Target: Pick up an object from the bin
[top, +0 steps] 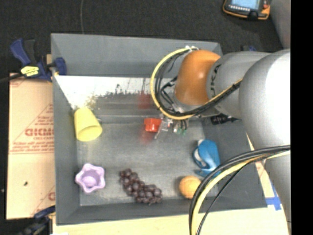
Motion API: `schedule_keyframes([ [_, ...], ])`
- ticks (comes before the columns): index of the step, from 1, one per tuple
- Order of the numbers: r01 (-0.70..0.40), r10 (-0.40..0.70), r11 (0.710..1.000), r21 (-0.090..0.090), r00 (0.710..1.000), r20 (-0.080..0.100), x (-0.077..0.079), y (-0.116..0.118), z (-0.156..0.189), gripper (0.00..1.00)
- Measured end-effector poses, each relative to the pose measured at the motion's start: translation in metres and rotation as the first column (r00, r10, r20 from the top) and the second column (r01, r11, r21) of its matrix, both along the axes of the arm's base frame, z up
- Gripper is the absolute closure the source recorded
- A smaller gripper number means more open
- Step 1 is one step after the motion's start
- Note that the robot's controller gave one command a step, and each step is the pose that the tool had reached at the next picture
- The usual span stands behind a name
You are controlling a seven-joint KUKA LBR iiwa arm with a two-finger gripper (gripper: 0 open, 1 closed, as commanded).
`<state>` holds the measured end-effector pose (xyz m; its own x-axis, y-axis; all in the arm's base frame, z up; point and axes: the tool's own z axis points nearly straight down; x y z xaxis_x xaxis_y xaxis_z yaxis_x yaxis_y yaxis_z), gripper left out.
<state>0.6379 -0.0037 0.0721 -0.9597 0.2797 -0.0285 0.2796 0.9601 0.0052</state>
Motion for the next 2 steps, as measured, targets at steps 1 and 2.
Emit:
schedule_keyframes([
  [1, -0.001, 0.001, 1.0, 0.0, 1.0, 0.0, 0.0, 0.0, 0.0, 1.0],
  [2, -0.001, 0.001, 1.0, 0.0, 1.0, -0.008, -0.003, -0.001, 0.022, 1.0],
])
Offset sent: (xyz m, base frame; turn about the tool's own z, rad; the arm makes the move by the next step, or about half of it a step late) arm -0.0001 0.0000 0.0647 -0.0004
